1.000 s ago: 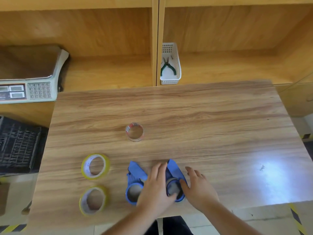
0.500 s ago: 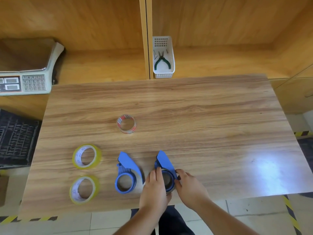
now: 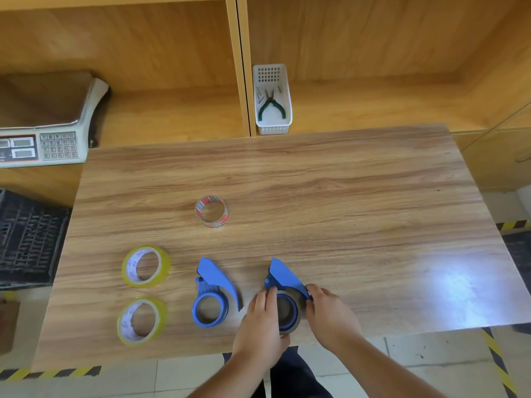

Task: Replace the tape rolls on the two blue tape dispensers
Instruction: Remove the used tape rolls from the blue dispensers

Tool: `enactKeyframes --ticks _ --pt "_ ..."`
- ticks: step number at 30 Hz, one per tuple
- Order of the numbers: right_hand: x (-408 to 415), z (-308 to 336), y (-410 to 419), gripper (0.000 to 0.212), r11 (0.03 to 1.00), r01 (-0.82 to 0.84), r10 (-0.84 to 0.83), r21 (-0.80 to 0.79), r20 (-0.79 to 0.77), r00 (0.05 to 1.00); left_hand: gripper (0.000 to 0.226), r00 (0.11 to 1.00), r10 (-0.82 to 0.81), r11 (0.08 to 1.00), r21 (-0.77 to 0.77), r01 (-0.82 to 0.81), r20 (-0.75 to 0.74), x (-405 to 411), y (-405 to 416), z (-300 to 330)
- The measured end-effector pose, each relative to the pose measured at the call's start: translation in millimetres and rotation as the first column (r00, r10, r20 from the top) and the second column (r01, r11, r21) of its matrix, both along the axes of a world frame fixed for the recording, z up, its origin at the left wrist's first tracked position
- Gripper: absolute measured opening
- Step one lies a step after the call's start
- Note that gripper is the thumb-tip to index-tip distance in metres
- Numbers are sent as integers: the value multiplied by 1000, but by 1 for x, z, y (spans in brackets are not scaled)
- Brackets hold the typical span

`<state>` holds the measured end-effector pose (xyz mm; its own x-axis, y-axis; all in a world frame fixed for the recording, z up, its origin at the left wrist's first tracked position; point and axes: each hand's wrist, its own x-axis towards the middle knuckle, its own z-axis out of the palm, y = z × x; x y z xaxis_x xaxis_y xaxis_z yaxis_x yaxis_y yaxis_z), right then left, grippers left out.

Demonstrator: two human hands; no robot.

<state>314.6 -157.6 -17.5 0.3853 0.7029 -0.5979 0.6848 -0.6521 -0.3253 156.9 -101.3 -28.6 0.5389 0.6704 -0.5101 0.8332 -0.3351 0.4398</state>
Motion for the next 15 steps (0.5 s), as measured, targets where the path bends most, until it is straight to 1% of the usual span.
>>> enactKeyframes --ticks 3,7,11,15 --pt "1 -1 0 29 1000 -5 5 -7 -15 1000 91 999 -4 1000 26 3 37 2 -2 7" --pt "5 0 -1 30 1000 4 -6 -28 -63 998 94 997 -19 999 52 15 70 0 -2 18" --pt "18 6 5 40 994 105 -106 -12 -74 992 93 992 -37 996 86 27 117 -5 7 29" --pt "37 16 21 51 988 146 -144 45 -32 989 95 981 11 987 155 -42 192 8 40 45"
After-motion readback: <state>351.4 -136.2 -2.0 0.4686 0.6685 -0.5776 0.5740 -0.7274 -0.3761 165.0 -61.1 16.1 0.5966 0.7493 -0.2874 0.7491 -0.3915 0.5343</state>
